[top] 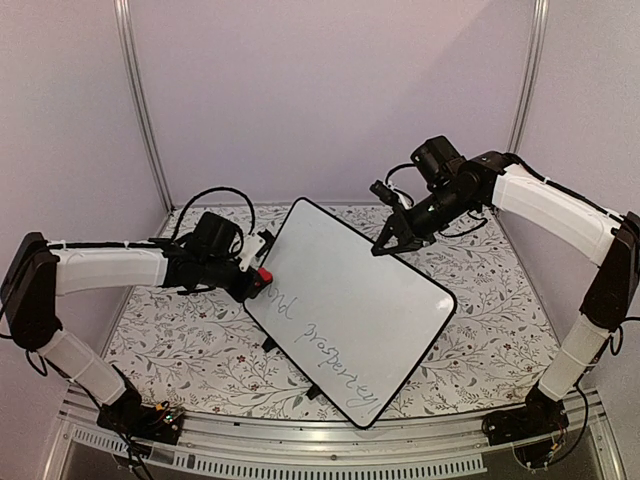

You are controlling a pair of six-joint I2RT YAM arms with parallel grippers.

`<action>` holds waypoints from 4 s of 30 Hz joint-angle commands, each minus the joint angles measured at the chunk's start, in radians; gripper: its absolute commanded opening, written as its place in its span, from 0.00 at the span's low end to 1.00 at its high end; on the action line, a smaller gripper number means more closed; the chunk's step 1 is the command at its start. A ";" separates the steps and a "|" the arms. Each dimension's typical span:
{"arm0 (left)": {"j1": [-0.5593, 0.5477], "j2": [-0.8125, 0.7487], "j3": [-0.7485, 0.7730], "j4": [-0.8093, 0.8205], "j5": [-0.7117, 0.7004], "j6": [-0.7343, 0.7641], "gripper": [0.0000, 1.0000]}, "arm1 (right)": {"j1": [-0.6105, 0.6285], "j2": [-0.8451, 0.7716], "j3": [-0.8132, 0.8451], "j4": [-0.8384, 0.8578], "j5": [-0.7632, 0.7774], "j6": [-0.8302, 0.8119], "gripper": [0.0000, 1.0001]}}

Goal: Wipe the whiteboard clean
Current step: Erase the center of the whiteboard.

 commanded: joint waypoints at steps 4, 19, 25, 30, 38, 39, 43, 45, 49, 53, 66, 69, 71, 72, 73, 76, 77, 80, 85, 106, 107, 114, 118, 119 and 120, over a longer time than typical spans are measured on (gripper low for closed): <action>-0.016 0.053 -0.024 -0.023 0.011 0.002 0.00 | 0.025 -0.021 -0.021 0.009 -0.022 -0.027 0.00; -0.026 0.084 -0.020 -0.088 -0.069 -0.030 0.00 | 0.026 -0.036 -0.025 0.008 -0.018 -0.028 0.00; -0.033 0.088 -0.012 -0.133 -0.074 -0.055 0.00 | 0.024 -0.041 -0.025 0.008 -0.017 -0.029 0.00; -0.042 0.070 -0.023 -0.149 -0.079 -0.070 0.00 | 0.024 -0.038 -0.020 0.009 -0.017 -0.029 0.00; -0.047 0.010 -0.014 -0.137 -0.118 -0.075 0.00 | 0.024 -0.042 -0.026 0.010 -0.017 -0.029 0.00; -0.046 -0.003 -0.008 -0.129 -0.118 -0.074 0.00 | 0.024 -0.042 -0.025 0.010 -0.016 -0.029 0.00; -0.046 -0.068 0.013 -0.084 -0.087 -0.073 0.00 | 0.024 -0.041 -0.025 0.009 -0.015 -0.029 0.00; -0.045 -0.101 0.016 -0.048 -0.067 -0.072 0.00 | 0.024 -0.038 -0.025 0.009 -0.014 -0.029 0.00; -0.043 -0.105 0.035 -0.021 -0.035 -0.065 0.00 | 0.024 -0.032 -0.022 0.009 -0.014 -0.028 0.00; -0.043 -0.049 0.066 -0.023 -0.023 -0.048 0.00 | 0.024 -0.026 -0.020 0.006 -0.015 -0.028 0.00; -0.031 0.028 0.049 -0.059 0.015 -0.055 0.00 | 0.025 -0.029 -0.026 0.007 -0.011 -0.028 0.00; -0.030 0.024 0.045 -0.081 0.011 -0.069 0.00 | 0.024 -0.025 -0.025 0.006 -0.013 -0.026 0.00; -0.031 0.021 0.037 -0.093 0.007 -0.073 0.00 | 0.024 -0.026 -0.025 0.007 -0.013 -0.028 0.00; -0.030 0.019 0.033 -0.098 0.006 -0.073 0.00 | 0.024 -0.027 -0.025 0.008 -0.013 -0.028 0.00; -0.031 0.017 0.028 -0.103 0.005 -0.074 0.00 | 0.024 -0.027 -0.025 0.007 -0.013 -0.029 0.00; -0.031 0.010 0.014 -0.113 0.006 -0.075 0.00 | 0.024 -0.027 -0.023 0.008 -0.013 -0.029 0.00; -0.031 0.008 0.010 -0.116 0.005 -0.075 0.00 | 0.024 -0.027 -0.023 0.007 -0.013 -0.028 0.00; -0.031 0.014 0.009 -0.143 0.002 -0.075 0.00 | 0.024 -0.028 -0.024 0.006 -0.010 -0.028 0.00; -0.030 0.028 0.000 -0.178 -0.010 -0.104 0.00 | 0.024 -0.035 -0.026 0.006 -0.010 -0.028 0.00; -0.025 -0.118 0.075 -0.063 -0.026 -0.122 0.00 | 0.024 -0.028 -0.025 0.007 -0.009 -0.028 0.00; -0.019 -0.111 0.089 -0.057 -0.023 -0.124 0.00 | 0.024 -0.028 -0.025 0.006 -0.009 -0.027 0.00; 0.015 0.036 0.146 -0.057 0.060 -0.181 0.00 | 0.024 -0.030 -0.029 0.006 -0.009 -0.026 0.00; 0.018 0.057 0.100 -0.022 0.095 -0.259 0.00 | 0.024 -0.036 -0.039 0.011 -0.008 -0.026 0.00; 0.018 0.054 0.082 -0.007 0.102 -0.275 0.00 | 0.024 -0.035 -0.041 0.010 -0.008 -0.026 0.00; 0.019 0.048 0.062 0.007 0.106 -0.292 0.00 | 0.024 -0.036 -0.042 0.011 -0.008 -0.027 0.00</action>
